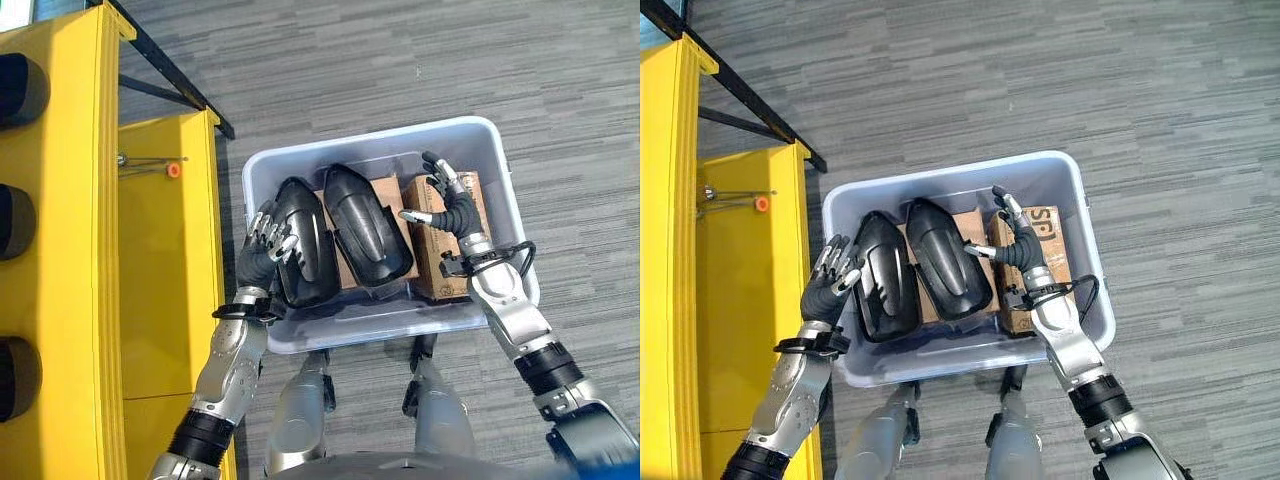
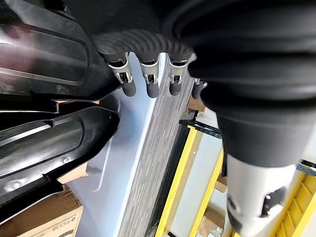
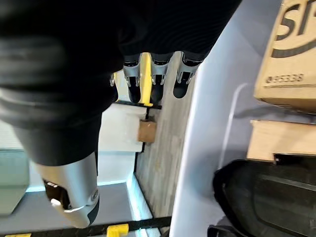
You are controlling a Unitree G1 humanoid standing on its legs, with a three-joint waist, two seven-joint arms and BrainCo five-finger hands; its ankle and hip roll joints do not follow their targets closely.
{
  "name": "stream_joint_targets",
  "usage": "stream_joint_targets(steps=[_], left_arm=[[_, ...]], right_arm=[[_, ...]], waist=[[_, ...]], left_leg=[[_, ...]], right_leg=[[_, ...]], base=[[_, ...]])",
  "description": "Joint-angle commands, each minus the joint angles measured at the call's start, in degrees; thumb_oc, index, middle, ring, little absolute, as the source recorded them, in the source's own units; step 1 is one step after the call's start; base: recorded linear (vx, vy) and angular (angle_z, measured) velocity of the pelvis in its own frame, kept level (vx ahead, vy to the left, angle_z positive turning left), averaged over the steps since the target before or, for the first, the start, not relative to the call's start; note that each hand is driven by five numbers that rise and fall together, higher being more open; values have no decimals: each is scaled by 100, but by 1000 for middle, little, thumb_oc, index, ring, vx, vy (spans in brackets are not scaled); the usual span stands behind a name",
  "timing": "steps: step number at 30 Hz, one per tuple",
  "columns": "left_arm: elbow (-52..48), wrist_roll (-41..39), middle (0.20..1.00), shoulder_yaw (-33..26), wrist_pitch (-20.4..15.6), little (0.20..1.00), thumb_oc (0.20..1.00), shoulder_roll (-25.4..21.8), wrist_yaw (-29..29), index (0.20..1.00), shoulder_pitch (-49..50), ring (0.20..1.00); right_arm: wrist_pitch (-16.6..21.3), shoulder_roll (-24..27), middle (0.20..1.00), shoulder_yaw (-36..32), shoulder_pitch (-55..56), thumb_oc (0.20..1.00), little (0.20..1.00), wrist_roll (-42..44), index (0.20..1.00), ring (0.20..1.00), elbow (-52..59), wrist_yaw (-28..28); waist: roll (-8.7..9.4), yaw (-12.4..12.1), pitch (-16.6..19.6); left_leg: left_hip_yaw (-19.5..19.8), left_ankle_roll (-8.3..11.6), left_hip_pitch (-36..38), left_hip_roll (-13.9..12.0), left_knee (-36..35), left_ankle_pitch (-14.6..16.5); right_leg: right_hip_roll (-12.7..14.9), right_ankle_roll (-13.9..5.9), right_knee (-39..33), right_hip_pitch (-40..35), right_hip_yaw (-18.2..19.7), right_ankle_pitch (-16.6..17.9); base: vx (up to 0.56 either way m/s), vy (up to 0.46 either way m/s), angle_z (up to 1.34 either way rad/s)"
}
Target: Move parts from the plastic box to the shelf.
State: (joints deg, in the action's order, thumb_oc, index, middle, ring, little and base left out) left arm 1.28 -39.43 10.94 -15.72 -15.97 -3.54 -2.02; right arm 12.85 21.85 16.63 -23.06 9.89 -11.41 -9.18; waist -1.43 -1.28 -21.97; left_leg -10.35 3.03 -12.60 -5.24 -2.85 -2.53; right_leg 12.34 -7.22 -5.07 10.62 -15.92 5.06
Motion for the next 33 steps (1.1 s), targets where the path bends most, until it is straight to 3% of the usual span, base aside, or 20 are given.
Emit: stream_joint_targets(steps=[1,22,33], left_arm=[[-187,-100,1000,-17,-377,1000,1000,101,-121,1000,-28,1000],[-314,-112,1000,331,-379,1000,1000,17,-182,1000,-32,1000],[-431,-216,1000,574,-394,1000,1000,-55,-190,1000,-107,1000]], right_arm=[[255,-37,1000,-12,-224,1000,1000,-22,1000,1000,45,-215],[134,-279,1000,39,-384,1000,1000,-110,1000,1000,-1063,-653],[-7,-385,1000,329,-991,1000,1000,-173,1000,1000,-2126,-796]], waist=[[-3,-91,249],[-174,-160,1],[-254,-269,-126]], left_leg=[[137,270,-25,-473,63,-299],[215,266,-250,-403,-42,-370],[235,257,-402,-336,-92,-410]], right_leg=[[414,-226,1019,643,305,135],[446,-220,958,861,280,210],[463,-233,910,1009,268,280]], base=[[0,0,0],[-8,4,3],[-19,15,2]])
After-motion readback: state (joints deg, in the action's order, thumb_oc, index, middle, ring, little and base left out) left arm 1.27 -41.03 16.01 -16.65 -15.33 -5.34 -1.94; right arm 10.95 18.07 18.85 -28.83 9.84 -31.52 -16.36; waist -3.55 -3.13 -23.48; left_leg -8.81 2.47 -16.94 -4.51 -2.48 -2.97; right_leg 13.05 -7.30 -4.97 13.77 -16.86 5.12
